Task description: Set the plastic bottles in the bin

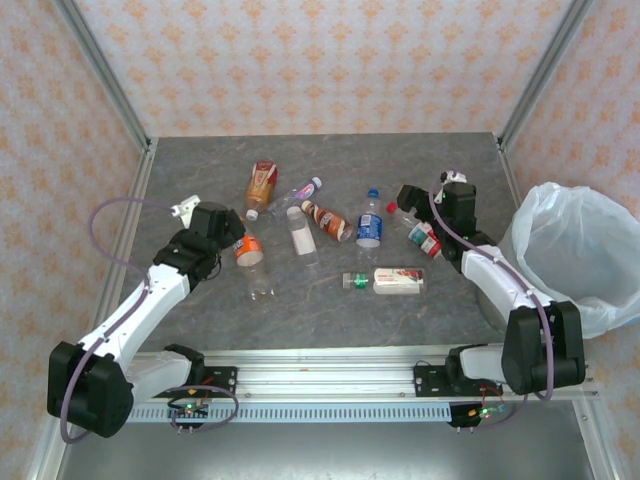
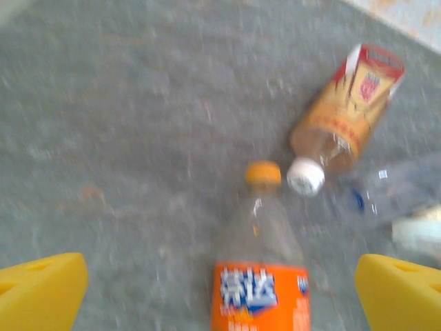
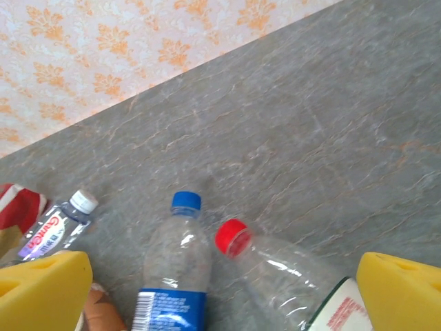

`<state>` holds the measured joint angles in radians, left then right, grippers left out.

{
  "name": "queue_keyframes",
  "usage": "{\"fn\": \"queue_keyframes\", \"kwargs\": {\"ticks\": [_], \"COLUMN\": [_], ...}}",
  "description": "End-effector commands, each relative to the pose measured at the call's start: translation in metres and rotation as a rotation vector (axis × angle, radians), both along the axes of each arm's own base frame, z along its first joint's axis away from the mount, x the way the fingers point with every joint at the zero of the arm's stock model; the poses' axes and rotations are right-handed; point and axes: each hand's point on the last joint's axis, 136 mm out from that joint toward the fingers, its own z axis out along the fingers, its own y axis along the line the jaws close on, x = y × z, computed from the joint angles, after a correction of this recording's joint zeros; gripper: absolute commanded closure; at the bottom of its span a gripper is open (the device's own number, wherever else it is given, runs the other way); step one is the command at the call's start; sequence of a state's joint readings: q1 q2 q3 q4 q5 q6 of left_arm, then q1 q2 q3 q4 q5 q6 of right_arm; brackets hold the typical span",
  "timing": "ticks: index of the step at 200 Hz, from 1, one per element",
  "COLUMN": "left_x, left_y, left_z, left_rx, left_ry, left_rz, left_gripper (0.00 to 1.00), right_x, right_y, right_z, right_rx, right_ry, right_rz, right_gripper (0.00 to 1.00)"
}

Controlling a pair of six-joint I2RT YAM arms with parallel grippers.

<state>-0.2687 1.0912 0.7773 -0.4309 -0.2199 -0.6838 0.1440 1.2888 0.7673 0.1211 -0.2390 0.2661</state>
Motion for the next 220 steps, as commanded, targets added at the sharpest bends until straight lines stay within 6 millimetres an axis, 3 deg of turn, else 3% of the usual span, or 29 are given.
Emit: {"fn": "queue_keyframes", "kwargs": {"ticks": [1,31,65,129,155,200,220], "left_x": [-0.041,-0.065,-0.071,-0.058,-0.051,-0.044,-0.044], "left_y": [-0.024,-0.054,-0.085,-0.087,-0.082,-0.091,-0.091], "left_z": [-0.026,-0.037,-0.066,-0.11,-0.118,-0.13,-0.136], "left_rx": [-0.162,-0.226,-0.266,-0.144,-0.103,-0.096,-0.066], "left_ry": [0.173,0.269,0.376,0.48,0.451,0.419,0.428], "left_rz": [-0.021,-0.102,-0.209,-0.243,-0.226,-0.267,-0.276], "left_gripper": [0.0,0.0,0.0,0.01,0.04,0.22,0.25], "right_x": [-0.001,-0.001,0.002,-0.003,-0.008,-0.009,-0.008], "right_y": [0.003,0.013,0.021,0.026,0.024,0.023,0.023], "right_z": [0.006,0.005,0.002,-0.006,-0.008,-0.007,-0.005], "right_rx": [0.084,0.1,0.129,0.102,0.094,0.089,0.089], "right_ry": [0.027,0.08,0.078,0.123,0.13,0.136,0.131], "right_rz": [-0.033,0.007,0.032,0.054,0.047,0.041,0.04], "right_gripper": [0.01,0.01,0.01,0.01,0.01,0.01,0.01]}}
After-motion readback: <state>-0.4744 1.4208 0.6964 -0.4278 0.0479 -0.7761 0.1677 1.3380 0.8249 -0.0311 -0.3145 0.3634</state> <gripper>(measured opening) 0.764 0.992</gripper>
